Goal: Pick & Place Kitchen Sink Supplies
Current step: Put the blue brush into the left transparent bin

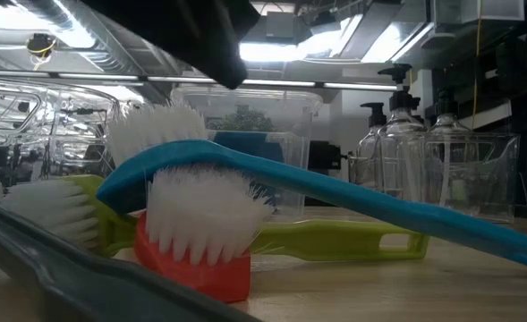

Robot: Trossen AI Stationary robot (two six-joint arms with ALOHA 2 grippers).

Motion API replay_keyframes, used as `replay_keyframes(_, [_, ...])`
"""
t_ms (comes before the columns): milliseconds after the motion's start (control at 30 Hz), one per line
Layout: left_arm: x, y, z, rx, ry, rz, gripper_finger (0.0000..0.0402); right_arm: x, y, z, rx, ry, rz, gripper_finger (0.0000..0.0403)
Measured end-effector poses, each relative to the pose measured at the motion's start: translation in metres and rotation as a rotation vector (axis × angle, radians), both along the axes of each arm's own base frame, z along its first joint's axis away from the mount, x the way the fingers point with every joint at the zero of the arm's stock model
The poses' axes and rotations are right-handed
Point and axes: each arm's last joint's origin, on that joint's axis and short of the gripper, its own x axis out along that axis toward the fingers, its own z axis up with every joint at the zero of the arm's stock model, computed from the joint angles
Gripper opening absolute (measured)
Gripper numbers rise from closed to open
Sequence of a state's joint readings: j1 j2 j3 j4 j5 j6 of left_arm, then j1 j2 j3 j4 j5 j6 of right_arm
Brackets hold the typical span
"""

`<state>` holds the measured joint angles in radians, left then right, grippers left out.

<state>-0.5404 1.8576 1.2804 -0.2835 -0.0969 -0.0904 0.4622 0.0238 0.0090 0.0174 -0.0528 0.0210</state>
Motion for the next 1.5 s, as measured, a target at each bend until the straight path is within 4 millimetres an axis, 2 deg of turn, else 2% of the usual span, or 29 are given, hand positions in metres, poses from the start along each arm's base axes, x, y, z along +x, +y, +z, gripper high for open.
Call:
replay_keyframes(367, [-0.003,0.000,-0.002,-0.011,0.036,0.021,0.0251,0.000,0.000,0.000,-0.002,-0.001,0.000,0.0308])
replay_keyframes(533, [-0.003,-0.001,-0.002,-0.019,0.043,0.017,0.0267,0.000,0.000,0.000,-0.001,-0.001,0.000,0.0308])
replay_keyframes(633, [-0.002,-0.002,-0.008,-0.034,0.069,0.029,0.0268,0.000,0.000,0.000,0.000,0.000,0.000,0.0308])
replay_keyframes(800, [0.005,-0.007,-0.027,-0.069,0.098,0.019,0.0261,0.000,0.000,0.000,0.000,0.000,0.000,0.0308])
replay_keyframes(1100, [0.004,-0.006,-0.028,-0.064,0.107,0.046,0.0241,0.000,0.000,0.000,-0.001,-0.001,0.000,0.0308])
replay_keyframes(1500, [0.001,0.001,-0.032,-0.047,0.176,0.130,0.0139,0.000,0.000,0.000,0.000,0.000,0.000,0.0308])
